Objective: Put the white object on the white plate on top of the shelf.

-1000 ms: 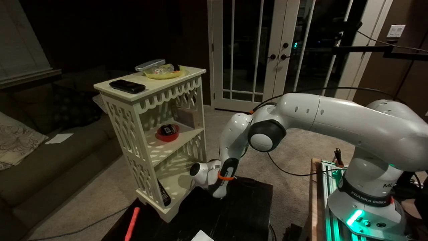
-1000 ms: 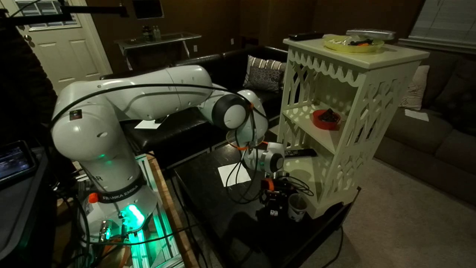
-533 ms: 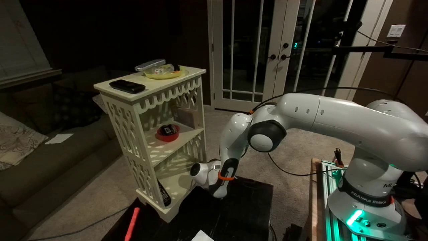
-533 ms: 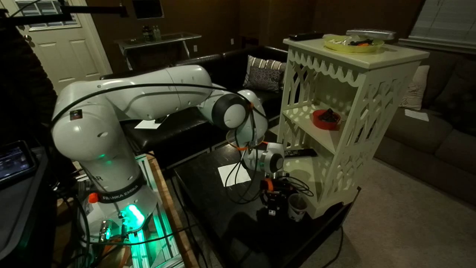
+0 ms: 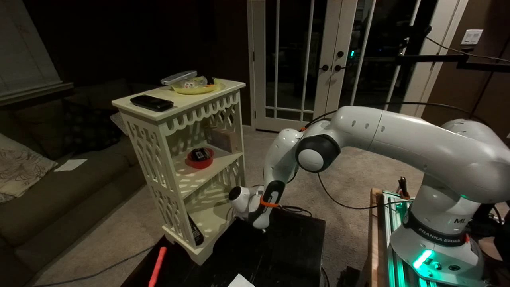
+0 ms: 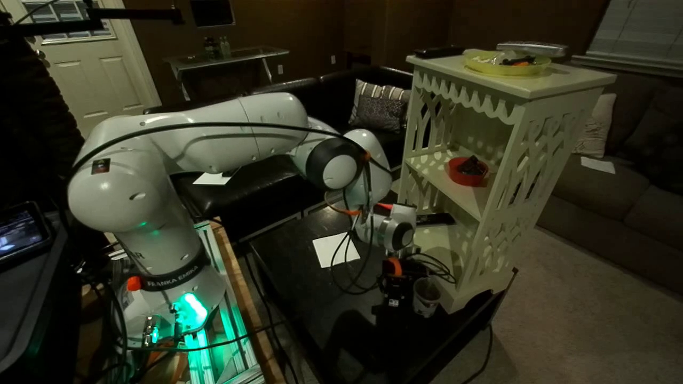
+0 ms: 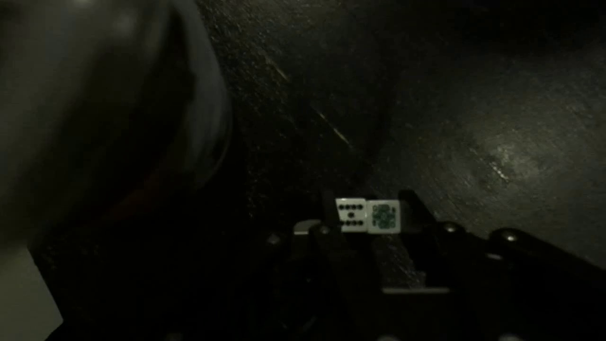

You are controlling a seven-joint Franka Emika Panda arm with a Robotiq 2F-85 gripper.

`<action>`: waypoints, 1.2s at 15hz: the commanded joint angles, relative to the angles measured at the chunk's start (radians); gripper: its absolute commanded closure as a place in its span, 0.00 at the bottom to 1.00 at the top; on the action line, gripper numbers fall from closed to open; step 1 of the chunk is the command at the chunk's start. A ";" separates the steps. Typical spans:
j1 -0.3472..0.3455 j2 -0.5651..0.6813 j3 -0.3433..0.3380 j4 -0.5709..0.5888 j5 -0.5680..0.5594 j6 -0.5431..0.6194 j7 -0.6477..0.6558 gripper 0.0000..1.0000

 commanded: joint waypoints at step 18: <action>-0.255 -0.467 0.183 -0.575 0.175 -0.041 -1.085 0.89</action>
